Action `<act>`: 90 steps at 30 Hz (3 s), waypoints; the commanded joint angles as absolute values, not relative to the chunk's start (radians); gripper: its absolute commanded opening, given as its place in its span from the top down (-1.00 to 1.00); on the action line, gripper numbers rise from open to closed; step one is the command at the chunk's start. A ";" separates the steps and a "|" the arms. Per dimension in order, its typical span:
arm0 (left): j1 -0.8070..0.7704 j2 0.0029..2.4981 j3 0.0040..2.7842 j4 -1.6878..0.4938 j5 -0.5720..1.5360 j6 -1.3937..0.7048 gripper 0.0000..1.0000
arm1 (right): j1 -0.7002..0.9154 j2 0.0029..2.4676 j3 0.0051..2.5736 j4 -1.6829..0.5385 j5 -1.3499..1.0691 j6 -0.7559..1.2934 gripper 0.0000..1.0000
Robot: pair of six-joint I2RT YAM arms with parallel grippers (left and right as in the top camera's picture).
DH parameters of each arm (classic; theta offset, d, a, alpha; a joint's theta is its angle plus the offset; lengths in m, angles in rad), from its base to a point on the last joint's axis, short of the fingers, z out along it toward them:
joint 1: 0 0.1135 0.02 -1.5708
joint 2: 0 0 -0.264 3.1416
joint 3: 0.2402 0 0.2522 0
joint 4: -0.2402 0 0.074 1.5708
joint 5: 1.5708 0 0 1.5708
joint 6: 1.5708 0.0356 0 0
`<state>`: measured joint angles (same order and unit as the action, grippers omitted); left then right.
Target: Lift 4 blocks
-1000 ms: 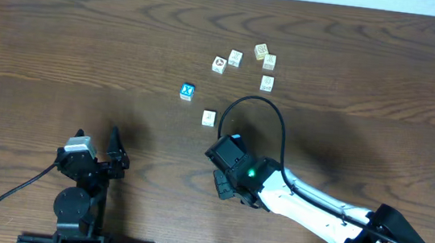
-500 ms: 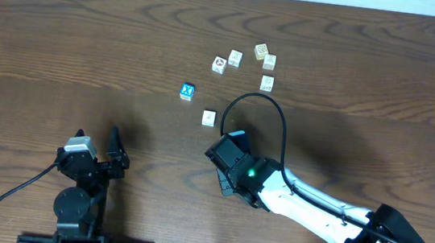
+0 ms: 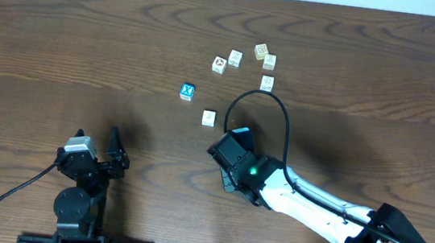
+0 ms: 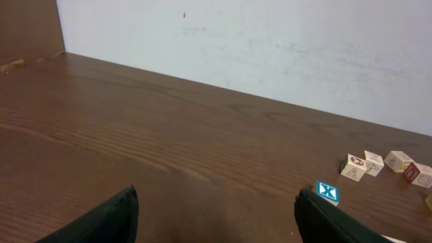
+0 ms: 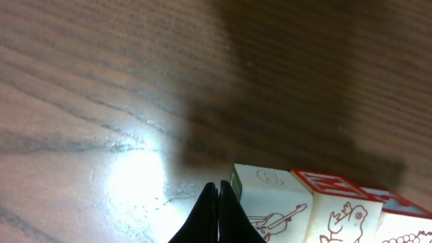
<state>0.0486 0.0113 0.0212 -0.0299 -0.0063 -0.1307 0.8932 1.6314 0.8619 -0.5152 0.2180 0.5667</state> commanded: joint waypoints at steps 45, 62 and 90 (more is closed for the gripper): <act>0.044 0.010 0.004 -0.071 -0.030 -0.129 -0.49 | 0.777 1.944 1.267 -0.252 0.214 0.640 -0.01; 0.044 0.010 0.004 -0.071 -0.030 -0.129 -0.49 | 0.777 1.989 1.267 -0.274 0.231 0.695 0.10; 0.044 0.010 0.004 -0.071 -0.030 -0.129 -0.49 | 0.778 2.015 1.266 -0.264 0.232 0.695 0.20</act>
